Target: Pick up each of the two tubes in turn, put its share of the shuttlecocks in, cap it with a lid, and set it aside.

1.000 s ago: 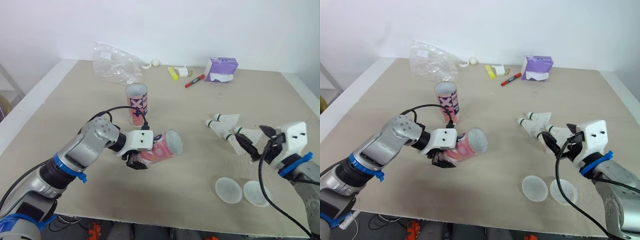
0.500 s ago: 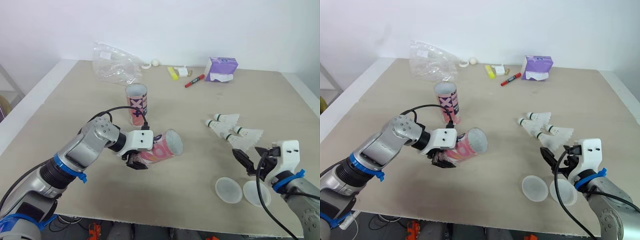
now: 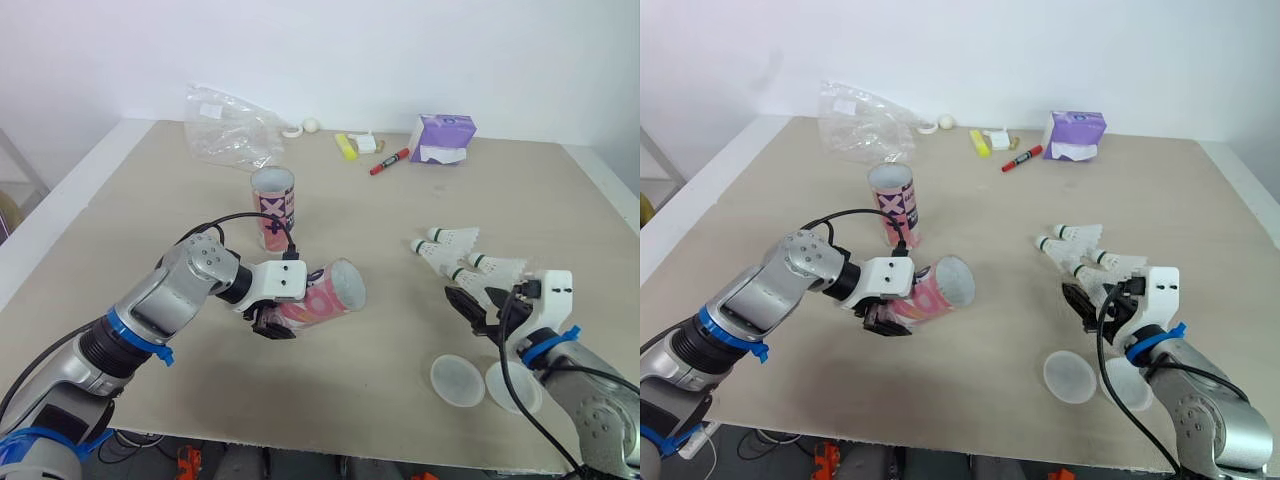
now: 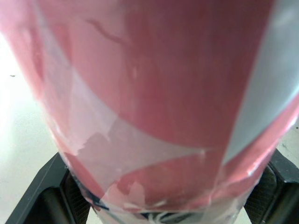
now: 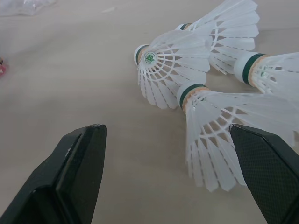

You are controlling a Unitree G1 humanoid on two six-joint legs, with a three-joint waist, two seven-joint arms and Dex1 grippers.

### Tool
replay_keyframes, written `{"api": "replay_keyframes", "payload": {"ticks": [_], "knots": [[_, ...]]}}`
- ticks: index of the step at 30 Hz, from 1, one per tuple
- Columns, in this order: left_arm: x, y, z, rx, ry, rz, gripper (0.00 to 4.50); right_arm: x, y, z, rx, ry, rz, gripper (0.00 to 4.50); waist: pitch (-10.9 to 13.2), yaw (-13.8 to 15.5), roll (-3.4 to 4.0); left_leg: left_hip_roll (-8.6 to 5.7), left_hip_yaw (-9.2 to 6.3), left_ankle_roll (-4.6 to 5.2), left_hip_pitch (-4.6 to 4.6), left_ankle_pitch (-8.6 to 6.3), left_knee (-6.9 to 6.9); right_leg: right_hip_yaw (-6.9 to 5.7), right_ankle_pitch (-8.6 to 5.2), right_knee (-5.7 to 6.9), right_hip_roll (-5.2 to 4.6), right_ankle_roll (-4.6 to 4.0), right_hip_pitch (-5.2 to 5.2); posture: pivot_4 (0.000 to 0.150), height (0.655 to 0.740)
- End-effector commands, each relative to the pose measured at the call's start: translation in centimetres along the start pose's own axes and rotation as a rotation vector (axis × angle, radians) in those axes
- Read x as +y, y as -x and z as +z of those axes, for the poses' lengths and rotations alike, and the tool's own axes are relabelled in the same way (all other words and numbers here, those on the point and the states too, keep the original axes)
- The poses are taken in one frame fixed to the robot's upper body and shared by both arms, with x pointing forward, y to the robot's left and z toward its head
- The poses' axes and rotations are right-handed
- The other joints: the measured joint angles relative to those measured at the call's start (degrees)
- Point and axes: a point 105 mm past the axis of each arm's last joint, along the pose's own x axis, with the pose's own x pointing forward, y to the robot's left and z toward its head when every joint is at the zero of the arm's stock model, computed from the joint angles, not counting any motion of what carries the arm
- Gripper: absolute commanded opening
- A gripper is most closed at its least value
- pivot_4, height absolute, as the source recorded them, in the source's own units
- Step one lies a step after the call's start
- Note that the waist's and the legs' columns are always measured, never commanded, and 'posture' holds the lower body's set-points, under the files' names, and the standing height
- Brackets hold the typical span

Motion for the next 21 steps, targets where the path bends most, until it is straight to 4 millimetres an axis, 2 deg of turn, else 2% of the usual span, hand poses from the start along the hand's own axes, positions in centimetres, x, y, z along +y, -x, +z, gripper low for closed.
{"api": "replay_keyframes", "payload": {"ticks": [1,5,7,9,11,13,14,15,16,17,21], "knots": [[0.2,0.0,-0.6,0.024,0.02,0.024,3.79,0.0,-0.9,1.0,-0.034,-0.032,0.005,4.48,0.0,-0.03,0.01,0.0,0.01,0.0,0.01,0.0,0.0,0.01,0.01,0.0,0.0,0.0,0.0,0.15,0.74],[0.2,0.0,-0.7,0.025,0.024,0.025,3.79,-0.4,-1.9,1.1,-0.024,-0.062,-0.005,4.48,0.0,-0.07,0.02,0.0,0.0,0.01,0.01,0.01,0.0,-0.01,0.02,0.0,0.0,0.0,0.0,0.15,0.74],[0.2,0.0,-0.7,0.025,0.025,0.026,3.79,-0.4,-2.2,1.0,-0.012,-0.063,-0.001,4.11,0.0,-0.07,0.01,0.0,0.0,0.01,0.0,0.01,-0.01,-0.01,0.01,0.0,0.01,-0.01,0.0,0.15,0.74],[0.2,0.0,-0.7,0.025,0.027,0.027,3.79,-0.5,-2.5,0.9,0.0,-0.074,-0.009,3.17,0.0,-0.07,0.02,-0.01,0.0,0.01,0.0,0.01,-0.02,0.0,0.01,0.0,0.0,-0.01,0.0,0.15,0.74],[0.1,0.0,-0.8,0.026,0.029,0.028,3.79,-0.7,-2.6,0.8,0.009,-0.073,-0.014,2.42,0.01,-0.08,0.02,-0.01,0.0,0.01,-0.01,0.01,-0.02,0.01,0.01,0.0,0.0,0.0,-0.01,0.15,0.74],[0.1,0.0,-0.8,0.026,0.031,0.029,3.79,-1.0,-2.6,0.7,0.011,-0.074,-0.018,1.32,0.01,-0.08,0.02,-0.01,0.0,0.01,0.0,0.01,-0.02,0.0,0.01,0.0,0.01,0.0,-0.01,0.15,0.74],[0.1,0.0,-0.8,0.026,0.032,0.029,3.79,-1.1,-2.6,0.7,0.011,-0.076,-0.02,1.17,0.01,-0.08,0.02,-0.01,0.0,0.01,0.0,0.01,-0.02,0.0,0.01,0.0,0.01,0.0,-0.01,0.15,0.74],[0.1,0.0,-0.8,0.026,0.033,0.03,3.79,-1.2,-2.6,0.7,0.011,-0.078,-0.023,0.58,0.01,-0.08,0.02,0.0,0.0,0.01,0.0,0.01,-0.02,0.0,0.01,0.0,0.01,0.0,-0.01,0.15,0.74],[0.1,0.0,-0.9,0.026,0.034,0.031,3.79,-1.3,-2.5,0.8,0.012,-0.067,-0.025,0.23,0.01,-0.09,0.02,0.0,0.0,0.01,0.0,0.01,-0.02,0.0,0.01,0.0,0.01,0.0,-0.01,0.15,0.74],[0.0,0.0,-0.9,0.027,0.035,0.031,3.79,-1.3,-2.5,0.7,0.013,-0.064,-0.023,0.11,0.01,-0.09,0.02,0.0,0.0,0.01,0.0,0.01,-0.02,0.0,0.01,0.0,0.01,0.0,-0.01,0.15,0.74],[-0.1,-0.1,-0.8,0.024,0.036,0.029,3.79,-0.9,-2.2,0.9,0.01,-0.032,-0.007,0.11,0.01,-0.1,0.02,0.0,0.0,0.01,0.0,0.01,-0.03,0.0,0.01,0.0,0.02,0.0,-0.01,0.15,0.74]]}}
